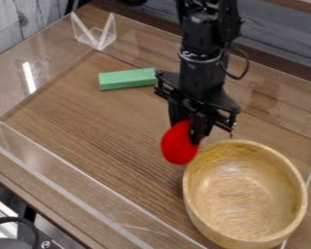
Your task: Move the red object to the right side of the table
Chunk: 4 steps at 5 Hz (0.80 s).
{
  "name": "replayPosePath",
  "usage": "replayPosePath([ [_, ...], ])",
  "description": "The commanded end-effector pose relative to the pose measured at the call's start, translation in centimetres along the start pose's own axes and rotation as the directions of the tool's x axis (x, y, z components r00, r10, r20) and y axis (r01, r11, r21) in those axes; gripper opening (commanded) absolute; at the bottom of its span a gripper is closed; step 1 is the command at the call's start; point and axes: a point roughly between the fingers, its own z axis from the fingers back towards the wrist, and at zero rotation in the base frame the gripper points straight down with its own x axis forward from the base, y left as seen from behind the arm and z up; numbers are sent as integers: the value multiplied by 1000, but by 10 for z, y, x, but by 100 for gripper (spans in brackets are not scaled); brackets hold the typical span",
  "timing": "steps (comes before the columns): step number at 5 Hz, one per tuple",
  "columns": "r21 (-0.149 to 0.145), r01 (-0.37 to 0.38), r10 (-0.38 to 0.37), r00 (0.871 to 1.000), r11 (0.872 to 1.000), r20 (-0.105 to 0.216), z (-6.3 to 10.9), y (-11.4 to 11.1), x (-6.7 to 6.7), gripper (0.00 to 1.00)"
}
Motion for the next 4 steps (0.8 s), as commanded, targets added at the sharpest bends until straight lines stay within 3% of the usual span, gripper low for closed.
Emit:
replayPosePath([
  [1, -21, -1, 3, 997, 1000, 74, 16, -7, 21, 0],
  [4, -45, -24, 30, 991, 999, 130, 25, -15, 36, 0],
])
